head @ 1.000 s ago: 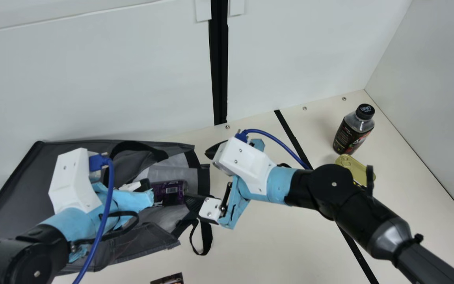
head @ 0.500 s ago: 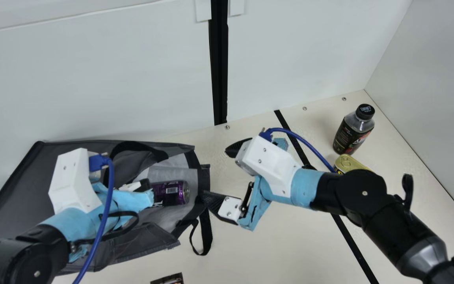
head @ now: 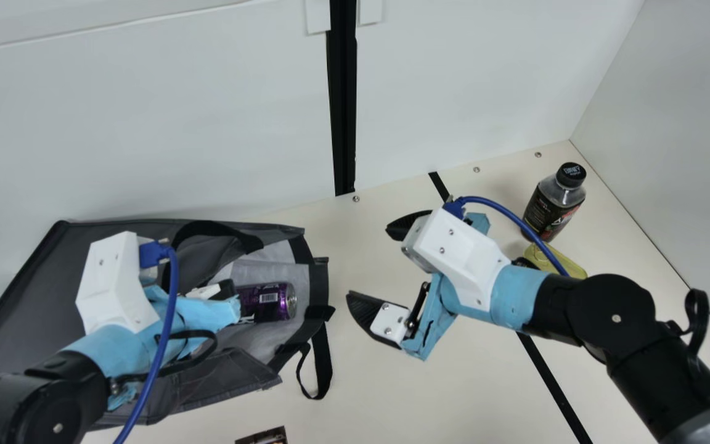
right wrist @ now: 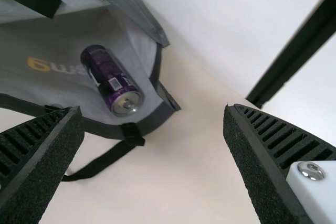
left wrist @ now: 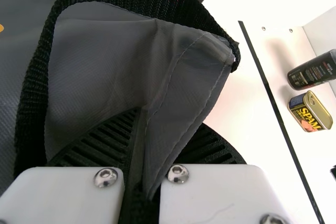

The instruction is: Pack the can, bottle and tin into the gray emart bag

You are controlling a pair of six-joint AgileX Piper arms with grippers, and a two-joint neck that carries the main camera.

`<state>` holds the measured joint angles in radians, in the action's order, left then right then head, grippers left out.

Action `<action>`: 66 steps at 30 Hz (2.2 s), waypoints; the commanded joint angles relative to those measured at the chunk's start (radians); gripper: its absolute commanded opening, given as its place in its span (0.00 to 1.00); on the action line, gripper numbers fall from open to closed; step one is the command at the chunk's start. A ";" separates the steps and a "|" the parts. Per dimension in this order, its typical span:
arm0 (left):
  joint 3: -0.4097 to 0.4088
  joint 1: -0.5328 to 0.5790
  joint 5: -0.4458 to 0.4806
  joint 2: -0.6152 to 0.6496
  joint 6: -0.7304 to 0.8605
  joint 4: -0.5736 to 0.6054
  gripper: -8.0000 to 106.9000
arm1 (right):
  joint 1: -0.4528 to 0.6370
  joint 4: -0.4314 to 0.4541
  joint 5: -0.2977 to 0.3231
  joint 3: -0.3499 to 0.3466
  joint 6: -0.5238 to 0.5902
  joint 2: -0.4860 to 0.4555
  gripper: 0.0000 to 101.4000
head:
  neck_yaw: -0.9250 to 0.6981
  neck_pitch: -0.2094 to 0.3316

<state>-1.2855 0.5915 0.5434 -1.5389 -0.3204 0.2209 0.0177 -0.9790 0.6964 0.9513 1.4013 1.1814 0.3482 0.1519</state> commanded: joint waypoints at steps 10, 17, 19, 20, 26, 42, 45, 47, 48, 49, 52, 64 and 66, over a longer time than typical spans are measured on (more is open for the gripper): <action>0.000 0.000 0.000 0.000 0.000 0.000 0.16 | 0.048 0.137 0.014 0.021 -0.096 -0.056 0.90 | 0.001 0.023; 0.000 0.000 0.000 0.000 0.000 0.000 0.16 | 0.088 0.226 0.020 0.033 -0.178 -0.096 0.90 | 0.001 0.023; 0.000 0.000 0.000 0.000 0.000 0.000 0.16 | 0.101 0.255 0.020 0.035 -0.208 -0.109 0.90 | 0.001 0.023; 0.000 0.000 0.000 0.000 0.000 0.000 0.16 | 0.106 0.270 0.020 0.036 -0.223 -0.115 0.90 | 0.001 0.023; 0.000 0.000 0.000 0.000 0.000 0.000 0.16 | 0.142 0.379 0.021 0.040 -0.335 -0.157 0.90 | 0.001 0.023; 0.000 0.000 0.000 0.000 0.000 0.000 0.16 | 0.199 0.704 0.090 0.082 -0.679 -0.244 0.90 | 0.001 0.023; 0.000 0.000 0.000 0.000 0.000 0.000 0.16 | 0.195 0.765 0.114 0.098 -0.745 -0.255 0.90 | 0.001 0.023; 0.000 0.000 0.000 0.000 0.000 0.000 0.16 | 0.192 0.803 0.130 0.109 -0.787 -0.261 0.90 | 0.001 0.023; 0.000 0.000 0.000 0.000 0.000 0.000 0.16 | 0.189 0.822 0.139 0.114 -0.808 -0.263 0.90 | 0.001 0.023; 0.000 0.000 0.000 0.000 0.000 0.000 0.16 | 0.187 0.839 0.147 0.120 -0.826 -0.266 0.90 | 0.001 0.023; 0.000 0.000 0.000 0.000 0.000 0.000 0.16 | 0.173 0.893 0.175 0.140 -0.884 -0.273 0.90 | 0.001 0.023; 0.000 0.000 0.000 0.000 0.000 0.000 0.16 | 0.102 1.096 0.290 0.246 -1.099 -0.274 0.90 | 0.001 0.023; 0.000 0.000 0.000 0.000 0.000 0.000 0.16 | 0.085 1.126 0.311 0.267 -1.129 -0.271 0.90 | 0.001 0.023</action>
<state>-1.2855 0.5915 0.5434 -1.5389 -0.3204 0.2209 0.1105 0.1172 0.9951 1.2056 0.2999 0.9070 0.3482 0.1519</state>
